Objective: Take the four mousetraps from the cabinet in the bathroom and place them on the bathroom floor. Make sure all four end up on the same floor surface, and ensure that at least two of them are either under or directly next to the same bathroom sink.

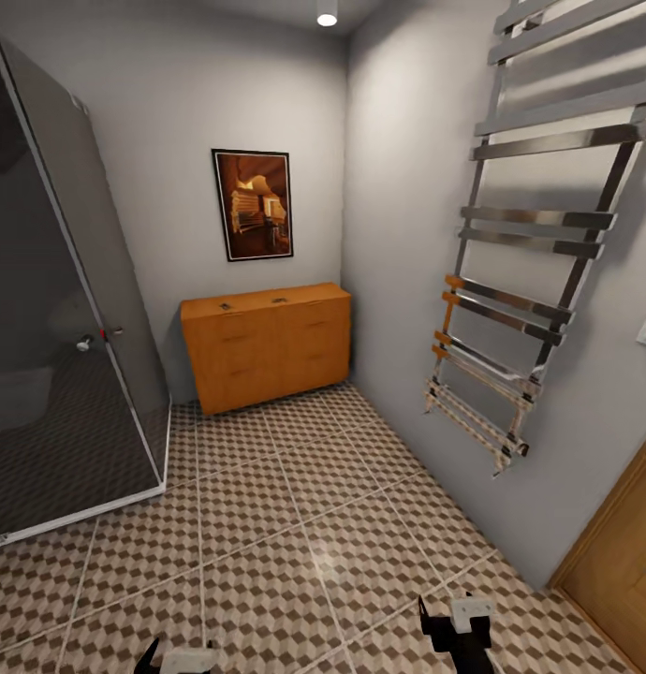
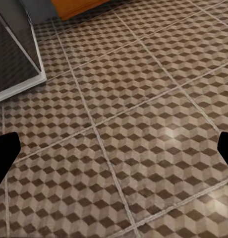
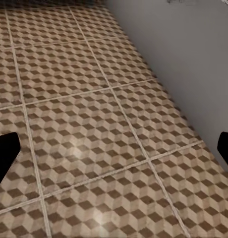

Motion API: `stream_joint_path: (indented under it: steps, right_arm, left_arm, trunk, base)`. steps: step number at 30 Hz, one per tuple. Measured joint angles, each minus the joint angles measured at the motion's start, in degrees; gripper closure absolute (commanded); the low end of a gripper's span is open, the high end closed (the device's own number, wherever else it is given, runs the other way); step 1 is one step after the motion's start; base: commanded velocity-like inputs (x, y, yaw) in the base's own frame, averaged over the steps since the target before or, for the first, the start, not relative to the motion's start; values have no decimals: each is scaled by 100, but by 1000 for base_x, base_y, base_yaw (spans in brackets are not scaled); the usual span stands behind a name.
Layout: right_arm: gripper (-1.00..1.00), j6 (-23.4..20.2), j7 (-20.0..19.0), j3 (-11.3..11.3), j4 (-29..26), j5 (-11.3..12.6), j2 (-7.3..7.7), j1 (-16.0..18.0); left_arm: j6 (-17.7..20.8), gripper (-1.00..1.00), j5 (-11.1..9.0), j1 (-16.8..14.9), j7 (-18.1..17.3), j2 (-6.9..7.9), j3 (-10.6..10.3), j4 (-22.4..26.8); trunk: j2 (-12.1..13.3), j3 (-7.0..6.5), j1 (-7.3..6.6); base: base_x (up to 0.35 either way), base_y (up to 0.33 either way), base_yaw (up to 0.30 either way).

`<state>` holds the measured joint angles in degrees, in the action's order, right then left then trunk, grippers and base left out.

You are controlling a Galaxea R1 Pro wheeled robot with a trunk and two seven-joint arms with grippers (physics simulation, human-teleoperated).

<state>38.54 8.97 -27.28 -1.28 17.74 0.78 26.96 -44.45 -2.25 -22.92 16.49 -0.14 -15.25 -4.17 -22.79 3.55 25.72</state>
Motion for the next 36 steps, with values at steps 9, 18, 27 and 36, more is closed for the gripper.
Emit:
stream_joint_path:
  steps: [9,18,27,36]
  right_arm:
    - [-100,6,-12,-3,-1,0,-64,-1]
    - [-100,-5,-17,0,-4,-11,-112,-3]
    - [-100,-5,-15,-1,-2,-11,-130,-3]
    - [-100,-7,-10,0,-1,-13,-138,-2]
  left_arm:
    - [1,-100,-4,1,0,-1,0,-1]
    - [0,-100,-2,9,2,-1,0,-1]
    - [-1,-100,-4,8,2,-1,0,-2]
    - [-2,-100,-5,10,3,-1,0,-1]
  trunk:
    - [0,0,-1]
    - [0,0,-1]
    - [0,0,-1]
    - [0,0,-1]
  base:
    - [258,-174,73]
    - [281,-158,2]
    - [287,-51,3]
    - [290,-4,165]
